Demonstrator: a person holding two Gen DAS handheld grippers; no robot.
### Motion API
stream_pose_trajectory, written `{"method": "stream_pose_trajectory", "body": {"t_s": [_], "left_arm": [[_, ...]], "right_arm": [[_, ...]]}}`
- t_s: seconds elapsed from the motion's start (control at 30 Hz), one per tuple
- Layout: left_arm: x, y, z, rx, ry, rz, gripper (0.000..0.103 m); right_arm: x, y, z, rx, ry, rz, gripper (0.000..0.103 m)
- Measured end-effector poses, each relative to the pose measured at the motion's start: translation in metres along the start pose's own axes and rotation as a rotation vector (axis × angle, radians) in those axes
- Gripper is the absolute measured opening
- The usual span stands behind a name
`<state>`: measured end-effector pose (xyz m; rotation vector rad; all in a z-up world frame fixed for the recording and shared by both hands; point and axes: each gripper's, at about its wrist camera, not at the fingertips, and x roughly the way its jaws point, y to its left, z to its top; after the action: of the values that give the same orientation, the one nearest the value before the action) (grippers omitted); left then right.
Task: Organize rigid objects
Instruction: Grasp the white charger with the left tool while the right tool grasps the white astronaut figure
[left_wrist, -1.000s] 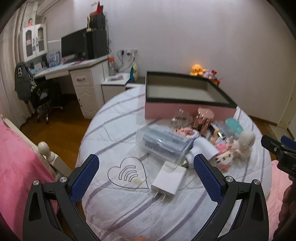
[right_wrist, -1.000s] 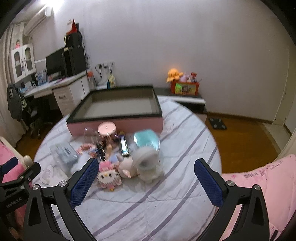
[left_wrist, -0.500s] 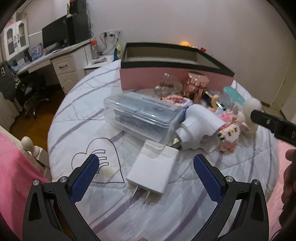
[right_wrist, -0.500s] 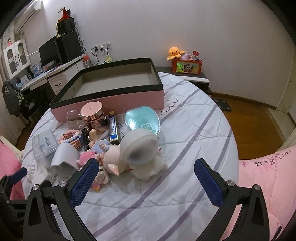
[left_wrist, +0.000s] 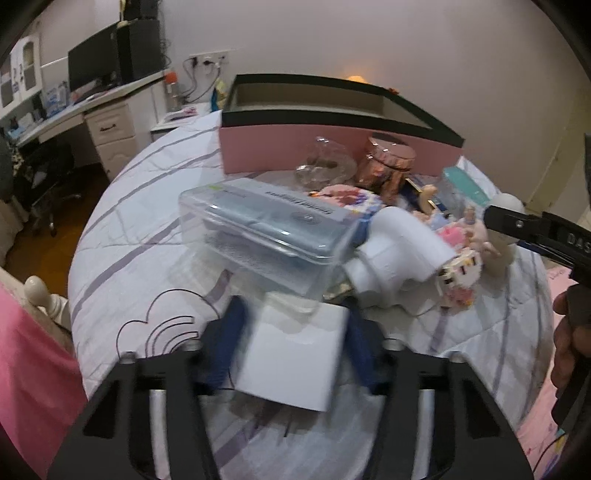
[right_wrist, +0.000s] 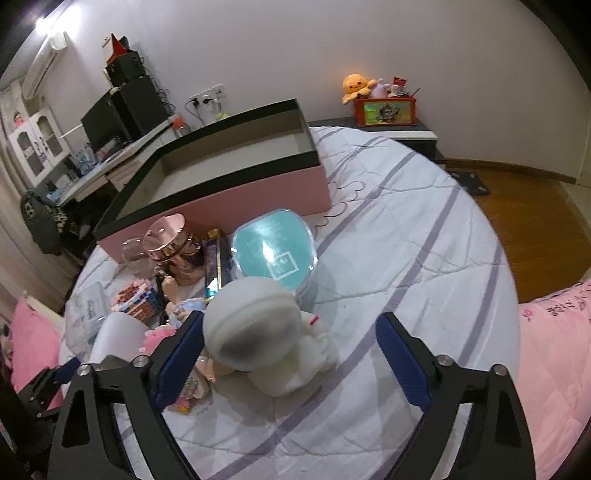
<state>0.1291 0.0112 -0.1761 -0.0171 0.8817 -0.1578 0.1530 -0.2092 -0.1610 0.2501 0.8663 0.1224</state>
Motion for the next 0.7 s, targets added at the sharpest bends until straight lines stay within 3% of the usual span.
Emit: {"method": "stream_pose_trajectory", "body": {"t_s": [0.13, 0.57, 0.63, 0.7], "left_arm": [[-0.004, 0.001, -0.001, -0.014, 0.000, -0.016, 0.044], [-0.012, 0.003, -0.009, -0.024, -0.005, -0.022, 0.043], [-0.015, 0.004, -0.011, -0.027, -0.010, -0.027, 0.042], [-0.017, 0.004, -0.011, -0.030, -0.015, -0.029, 0.042]], "right_arm": [[-0.001, 0.002, 0.000, -0.010, 0.000, 0.045, 0.065], [0.016, -0.011, -0.001, 0.022, 0.025, 0.009, 0.065], [0.016, -0.012, -0.005, 0.000, 0.027, 0.001, 0.055], [0.010, -0.012, -0.007, 0.011, 0.020, 0.024, 0.052]]}}
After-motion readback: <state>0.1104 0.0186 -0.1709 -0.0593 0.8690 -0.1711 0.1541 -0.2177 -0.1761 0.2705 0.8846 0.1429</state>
